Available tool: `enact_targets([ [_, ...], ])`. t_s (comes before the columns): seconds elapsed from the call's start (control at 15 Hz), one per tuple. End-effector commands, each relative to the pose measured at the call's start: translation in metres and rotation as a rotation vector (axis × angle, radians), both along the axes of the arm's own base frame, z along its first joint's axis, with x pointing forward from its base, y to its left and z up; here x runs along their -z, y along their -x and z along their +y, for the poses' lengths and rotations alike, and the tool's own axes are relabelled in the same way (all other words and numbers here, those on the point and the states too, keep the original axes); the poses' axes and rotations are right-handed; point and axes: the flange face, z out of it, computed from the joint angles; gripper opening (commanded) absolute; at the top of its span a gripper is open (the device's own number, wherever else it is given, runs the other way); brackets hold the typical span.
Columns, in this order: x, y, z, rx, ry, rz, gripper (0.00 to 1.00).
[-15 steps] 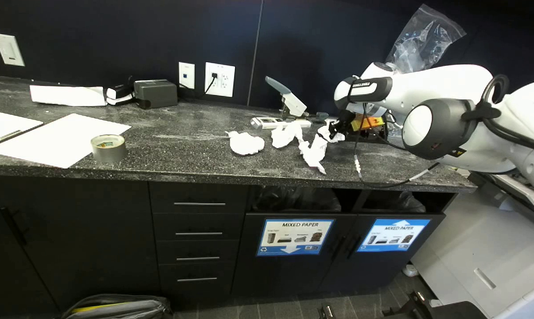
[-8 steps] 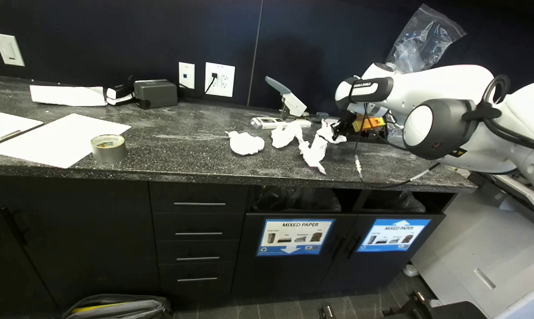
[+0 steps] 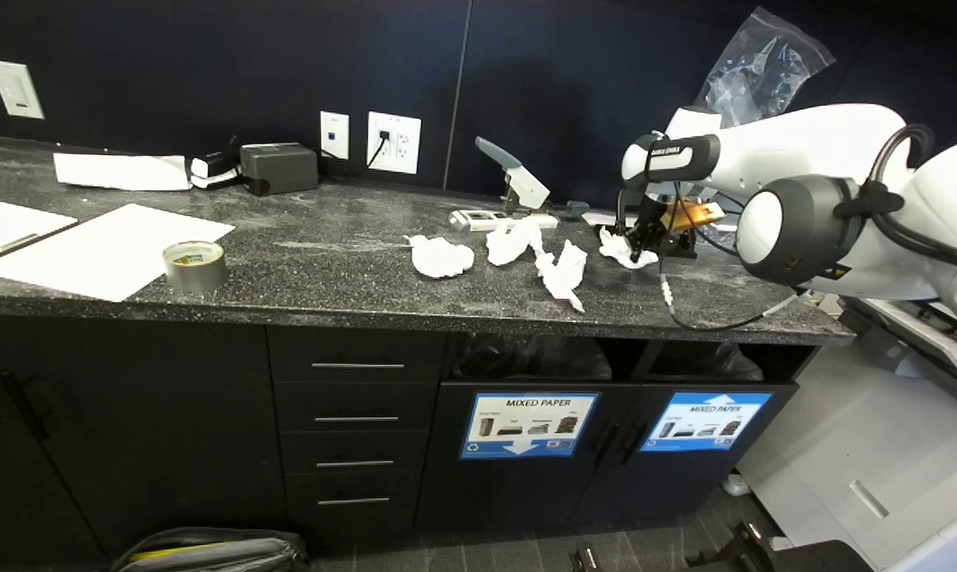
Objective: Put the papers in the first bin
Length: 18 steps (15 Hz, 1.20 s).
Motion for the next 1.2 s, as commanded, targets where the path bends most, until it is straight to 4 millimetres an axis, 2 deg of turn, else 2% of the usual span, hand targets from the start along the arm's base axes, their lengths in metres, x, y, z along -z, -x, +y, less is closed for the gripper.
enact_targets([
  [0.0,-0.020,0.017,-0.029,0.046,0.030,0.089,0.08],
  [0.33,-0.029,0.053,-0.085,0.101,-0.063,0.178,0.08],
  [0.6,-0.022,0.093,-0.134,0.132,-0.159,0.229,0.09],
  [0.93,-0.006,0.152,-0.177,0.210,-0.235,0.292,0.09],
  [1.13,-0.001,0.187,-0.191,0.260,-0.252,0.337,0.10],
])
